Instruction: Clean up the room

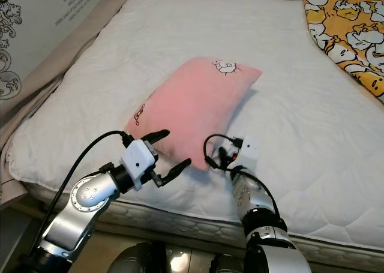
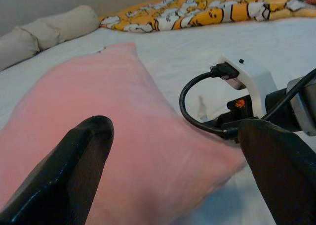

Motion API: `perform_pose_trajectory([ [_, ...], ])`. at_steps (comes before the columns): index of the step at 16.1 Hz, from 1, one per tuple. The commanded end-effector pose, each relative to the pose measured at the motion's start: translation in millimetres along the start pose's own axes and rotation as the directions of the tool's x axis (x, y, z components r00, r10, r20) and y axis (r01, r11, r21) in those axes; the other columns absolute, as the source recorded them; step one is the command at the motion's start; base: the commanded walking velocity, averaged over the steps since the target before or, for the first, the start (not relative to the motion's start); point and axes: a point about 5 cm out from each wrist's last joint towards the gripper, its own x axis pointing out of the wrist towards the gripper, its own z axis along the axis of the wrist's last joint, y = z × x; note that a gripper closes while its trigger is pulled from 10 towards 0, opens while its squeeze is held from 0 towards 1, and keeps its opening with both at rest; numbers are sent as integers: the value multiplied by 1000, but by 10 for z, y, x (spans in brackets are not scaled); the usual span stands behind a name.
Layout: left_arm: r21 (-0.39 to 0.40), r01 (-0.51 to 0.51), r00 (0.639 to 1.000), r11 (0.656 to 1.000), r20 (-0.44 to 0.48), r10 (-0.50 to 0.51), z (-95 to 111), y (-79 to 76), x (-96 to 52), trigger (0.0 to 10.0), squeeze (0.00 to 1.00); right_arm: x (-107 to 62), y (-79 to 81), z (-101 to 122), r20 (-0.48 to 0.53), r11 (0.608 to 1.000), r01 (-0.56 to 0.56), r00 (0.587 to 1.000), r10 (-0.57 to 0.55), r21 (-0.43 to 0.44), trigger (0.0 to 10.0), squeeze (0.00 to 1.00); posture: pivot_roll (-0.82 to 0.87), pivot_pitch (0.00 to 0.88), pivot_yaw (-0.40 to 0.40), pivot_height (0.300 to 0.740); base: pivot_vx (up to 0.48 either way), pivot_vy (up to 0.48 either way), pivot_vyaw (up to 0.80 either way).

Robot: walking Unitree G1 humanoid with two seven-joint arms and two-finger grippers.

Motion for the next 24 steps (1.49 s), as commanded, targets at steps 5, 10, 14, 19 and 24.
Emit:
perform_pose_trajectory([
  [5, -11, -27, 1000, 1000, -11, 26, -38, 40, 10, 10000, 0, -9, 9, -74, -21, 997, -9, 1000, 10, 70, 0, 0, 59, 145, 30, 740, 0, 0, 0],
  [10, -3, -35, 999, 999, -17, 35, -49, 60, -9, 10000, 0, -8, -11, -95, -33, 987, -2, 999, 7, 159, 0, 0, 63, 144, 32, 740, 0, 0, 0],
  [14, 4, -37, 999, 999, -17, 37, -46, 61, -7, 10000, 0, 22, 41, -41, -31, 974, -23, 999, 31, 224, 0, 0, 66, 136, 27, 740, 0, 0, 0],
  [19, 4, -49, 999, 999, -17, 49, -52, 65, -9, 10000, 0, -47, 275, 596, 301, 994, -107, 947, 108, -19, 0, 0, 65, 111, 19, 740, 0, 0, 0],
  [24, -71, -135, 991, 988, -32, 133, -69, 131, 45, 10000, 0, -249, 379, 743, 446, 969, -81, 876, 181, -235, 0, 0, 49, 99, 19, 740, 0, 0, 0],
])
